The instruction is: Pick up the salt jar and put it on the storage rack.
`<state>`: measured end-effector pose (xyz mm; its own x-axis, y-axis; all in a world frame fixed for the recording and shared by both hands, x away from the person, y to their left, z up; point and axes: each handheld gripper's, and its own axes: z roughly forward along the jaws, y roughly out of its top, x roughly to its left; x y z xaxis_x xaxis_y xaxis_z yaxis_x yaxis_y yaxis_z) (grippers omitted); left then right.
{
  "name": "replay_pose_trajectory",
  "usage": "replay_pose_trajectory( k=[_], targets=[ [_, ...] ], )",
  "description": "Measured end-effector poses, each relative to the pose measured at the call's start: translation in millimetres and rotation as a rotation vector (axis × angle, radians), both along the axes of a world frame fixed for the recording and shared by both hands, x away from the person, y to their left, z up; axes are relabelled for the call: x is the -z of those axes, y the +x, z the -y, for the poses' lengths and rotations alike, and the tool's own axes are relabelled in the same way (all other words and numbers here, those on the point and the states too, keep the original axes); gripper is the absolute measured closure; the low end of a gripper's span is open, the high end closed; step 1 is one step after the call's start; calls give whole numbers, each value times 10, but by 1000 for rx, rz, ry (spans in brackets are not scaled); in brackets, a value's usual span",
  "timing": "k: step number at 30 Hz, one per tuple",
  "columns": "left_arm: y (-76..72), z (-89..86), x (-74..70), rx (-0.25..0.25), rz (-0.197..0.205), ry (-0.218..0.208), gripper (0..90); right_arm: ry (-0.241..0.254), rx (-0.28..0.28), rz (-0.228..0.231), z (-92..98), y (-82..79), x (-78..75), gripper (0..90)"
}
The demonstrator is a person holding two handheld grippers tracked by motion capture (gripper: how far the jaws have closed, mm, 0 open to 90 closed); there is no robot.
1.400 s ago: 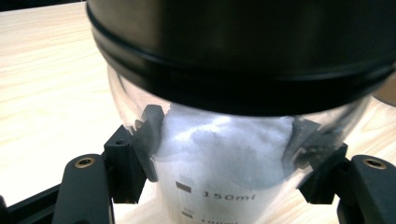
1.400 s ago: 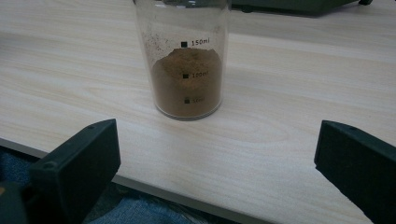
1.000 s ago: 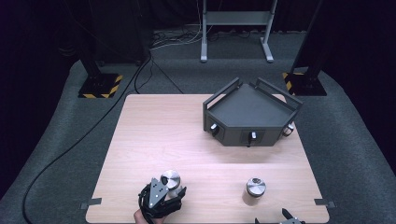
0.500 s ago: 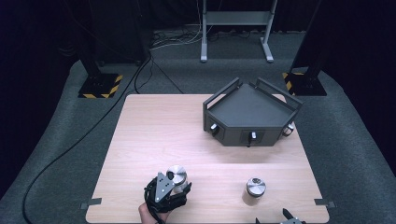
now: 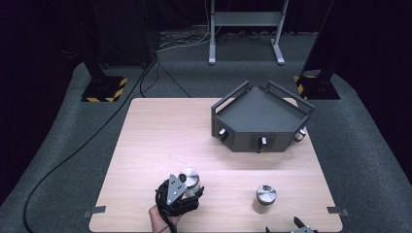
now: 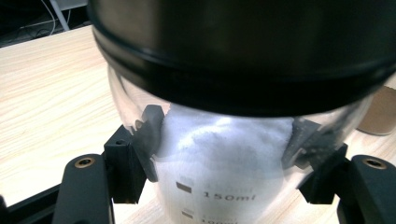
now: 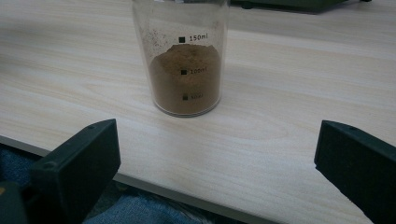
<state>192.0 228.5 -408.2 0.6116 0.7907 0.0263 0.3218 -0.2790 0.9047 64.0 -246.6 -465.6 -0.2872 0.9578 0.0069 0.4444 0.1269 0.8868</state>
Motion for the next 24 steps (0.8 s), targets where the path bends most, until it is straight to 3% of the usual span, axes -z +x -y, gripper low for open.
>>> replay_pose_trajectory(
  k=[24],
  targets=[
    [225,160,-93,34,8,10,317,-7,-3,1,2,-4,-7,0]
  ],
)
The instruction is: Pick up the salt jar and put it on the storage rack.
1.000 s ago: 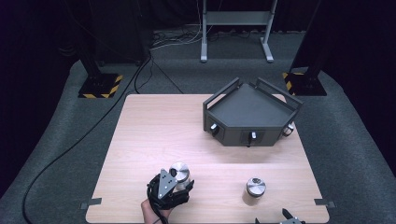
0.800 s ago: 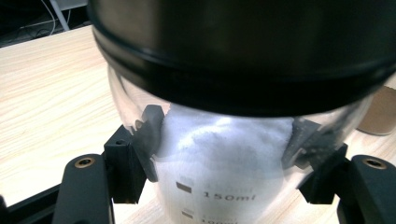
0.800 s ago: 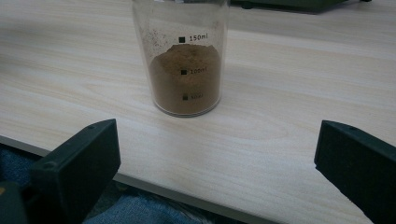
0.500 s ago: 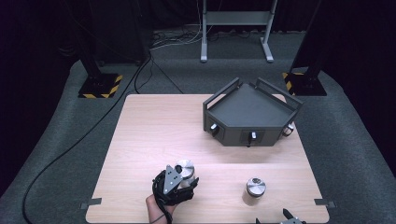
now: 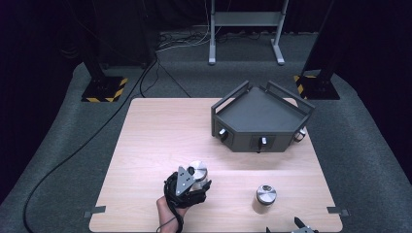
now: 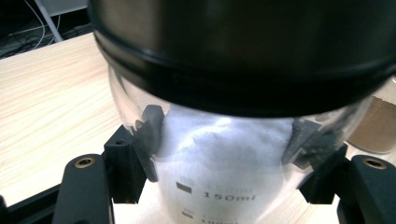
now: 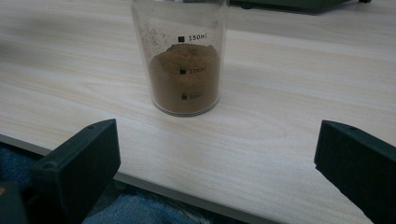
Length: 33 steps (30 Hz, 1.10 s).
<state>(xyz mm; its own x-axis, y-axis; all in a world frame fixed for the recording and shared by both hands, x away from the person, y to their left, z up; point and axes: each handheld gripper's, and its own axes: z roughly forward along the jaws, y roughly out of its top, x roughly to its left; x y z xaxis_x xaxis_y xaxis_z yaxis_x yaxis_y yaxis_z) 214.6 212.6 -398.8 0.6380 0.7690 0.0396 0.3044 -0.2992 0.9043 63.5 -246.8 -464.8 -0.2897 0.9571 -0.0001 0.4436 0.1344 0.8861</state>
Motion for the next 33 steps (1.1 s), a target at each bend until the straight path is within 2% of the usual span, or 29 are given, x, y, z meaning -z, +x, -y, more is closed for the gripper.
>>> replay_pose_trajectory(
  k=[19,26,33],
  targets=[
    [205,130,-60,15,-3,10,316,-4,-6,-3,-3,8,1,0],
    [333,144,-75,18,-18,-9,317,-2,-5,0,5,4,3,0],
    [404,195,-108,20,-16,-5,317,-2,-8,2,10,6,11,0]
  ],
)
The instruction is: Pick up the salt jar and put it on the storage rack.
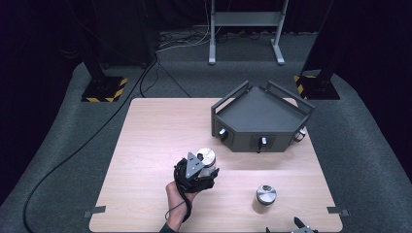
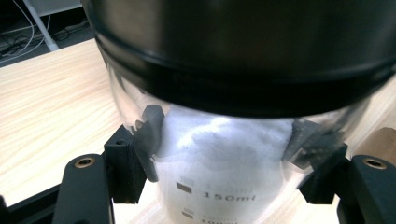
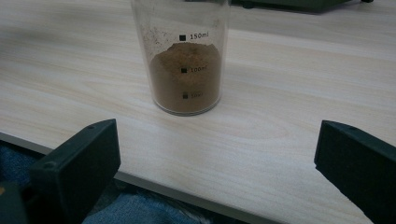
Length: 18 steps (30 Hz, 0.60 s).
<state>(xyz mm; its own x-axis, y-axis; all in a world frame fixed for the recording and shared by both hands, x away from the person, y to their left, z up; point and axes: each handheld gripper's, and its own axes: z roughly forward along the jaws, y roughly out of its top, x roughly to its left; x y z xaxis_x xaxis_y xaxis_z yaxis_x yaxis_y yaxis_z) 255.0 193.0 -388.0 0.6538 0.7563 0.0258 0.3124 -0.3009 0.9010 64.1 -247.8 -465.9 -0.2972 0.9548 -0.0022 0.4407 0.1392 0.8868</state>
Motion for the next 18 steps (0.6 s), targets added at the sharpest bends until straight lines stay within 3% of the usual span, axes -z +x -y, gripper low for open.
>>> replay_pose_trajectory(
  k=[18],
  targets=[
    [152,169,-120,20,17,25,317,5,-2,-1,20,0,2,0]
  ],
)
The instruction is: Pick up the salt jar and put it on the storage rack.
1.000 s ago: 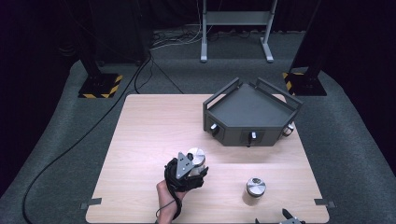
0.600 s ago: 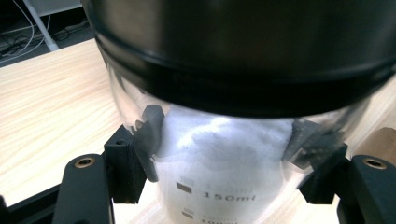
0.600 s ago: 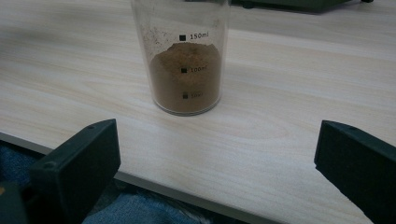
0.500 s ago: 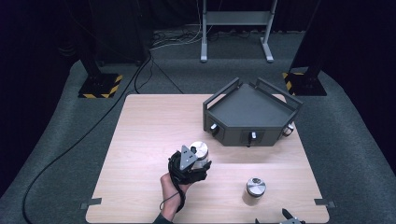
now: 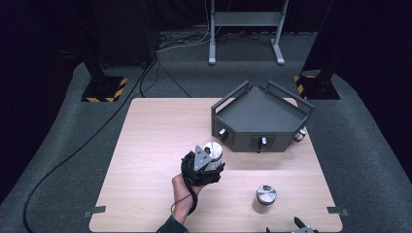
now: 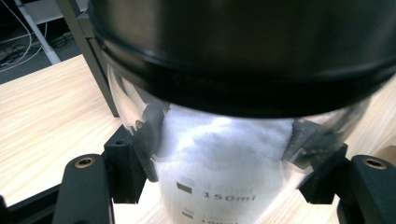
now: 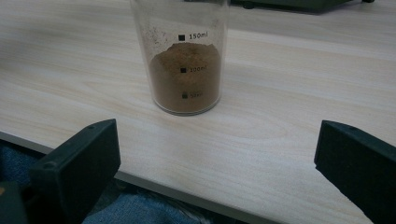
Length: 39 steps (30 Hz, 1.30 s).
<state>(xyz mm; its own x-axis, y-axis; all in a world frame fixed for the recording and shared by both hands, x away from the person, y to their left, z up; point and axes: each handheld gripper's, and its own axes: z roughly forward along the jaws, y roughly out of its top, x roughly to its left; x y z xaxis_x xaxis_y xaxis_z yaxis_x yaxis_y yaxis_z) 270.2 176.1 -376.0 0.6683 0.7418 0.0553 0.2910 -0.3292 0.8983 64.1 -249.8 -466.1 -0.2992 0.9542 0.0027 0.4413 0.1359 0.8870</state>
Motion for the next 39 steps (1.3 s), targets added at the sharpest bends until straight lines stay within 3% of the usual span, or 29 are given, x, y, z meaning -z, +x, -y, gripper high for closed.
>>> replay_pose_trajectory(
  k=[39],
  targets=[
    [299,265,-210,24,37,39,317,1,3,3,9,-6,3,0]
  ],
)
